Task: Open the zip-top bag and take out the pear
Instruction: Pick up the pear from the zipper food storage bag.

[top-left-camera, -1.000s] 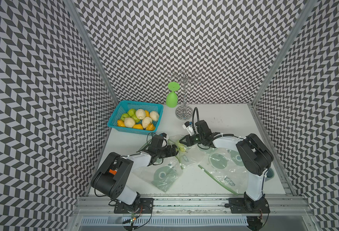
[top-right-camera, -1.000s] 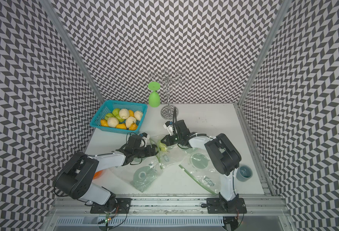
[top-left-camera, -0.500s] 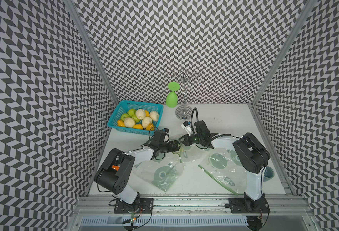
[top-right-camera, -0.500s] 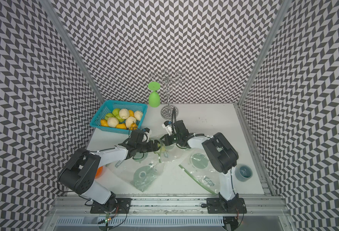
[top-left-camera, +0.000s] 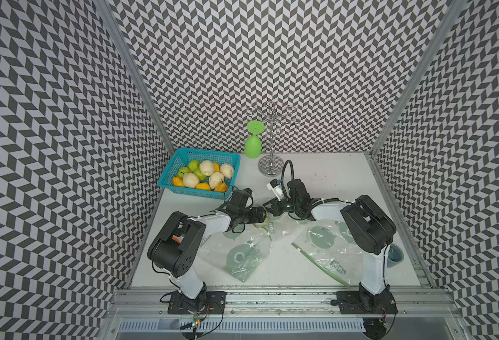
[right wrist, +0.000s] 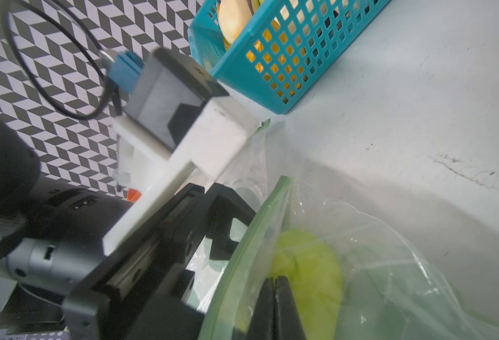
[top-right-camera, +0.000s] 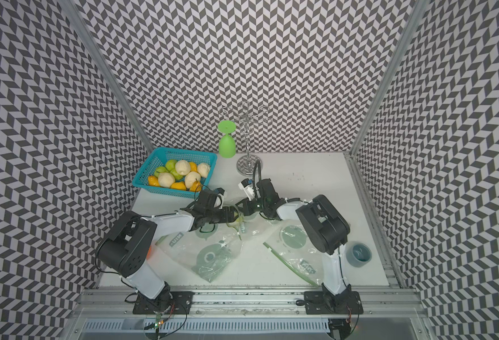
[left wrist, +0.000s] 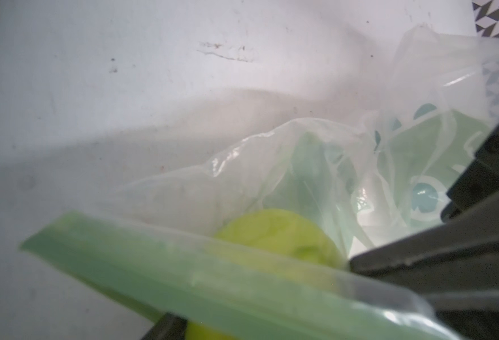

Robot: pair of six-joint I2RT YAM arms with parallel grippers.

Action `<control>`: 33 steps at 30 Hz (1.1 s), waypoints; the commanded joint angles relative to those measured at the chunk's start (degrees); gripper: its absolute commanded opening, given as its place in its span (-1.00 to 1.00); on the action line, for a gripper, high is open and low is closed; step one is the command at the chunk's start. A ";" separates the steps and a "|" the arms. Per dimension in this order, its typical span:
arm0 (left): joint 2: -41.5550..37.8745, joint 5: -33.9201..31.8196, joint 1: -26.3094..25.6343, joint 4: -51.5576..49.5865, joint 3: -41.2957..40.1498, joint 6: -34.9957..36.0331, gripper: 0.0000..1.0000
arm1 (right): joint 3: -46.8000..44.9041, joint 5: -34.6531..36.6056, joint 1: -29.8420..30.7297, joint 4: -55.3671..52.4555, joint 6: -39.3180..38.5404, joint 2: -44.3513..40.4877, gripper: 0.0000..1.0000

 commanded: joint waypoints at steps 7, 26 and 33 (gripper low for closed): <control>1.45 -2.49 -0.40 -3.09 2.17 2.11 -0.22 | -4.60 0.68 1.12 -16.36 -2.73 4.45 -1.00; -10.94 0.48 -0.44 -24.67 6.06 9.94 -0.17 | -12.01 17.05 -8.49 -11.33 9.91 0.26 -0.93; -12.22 -3.38 -0.70 -29.26 8.45 11.13 -0.06 | -15.16 24.55 -12.85 -10.70 13.83 -3.72 -1.00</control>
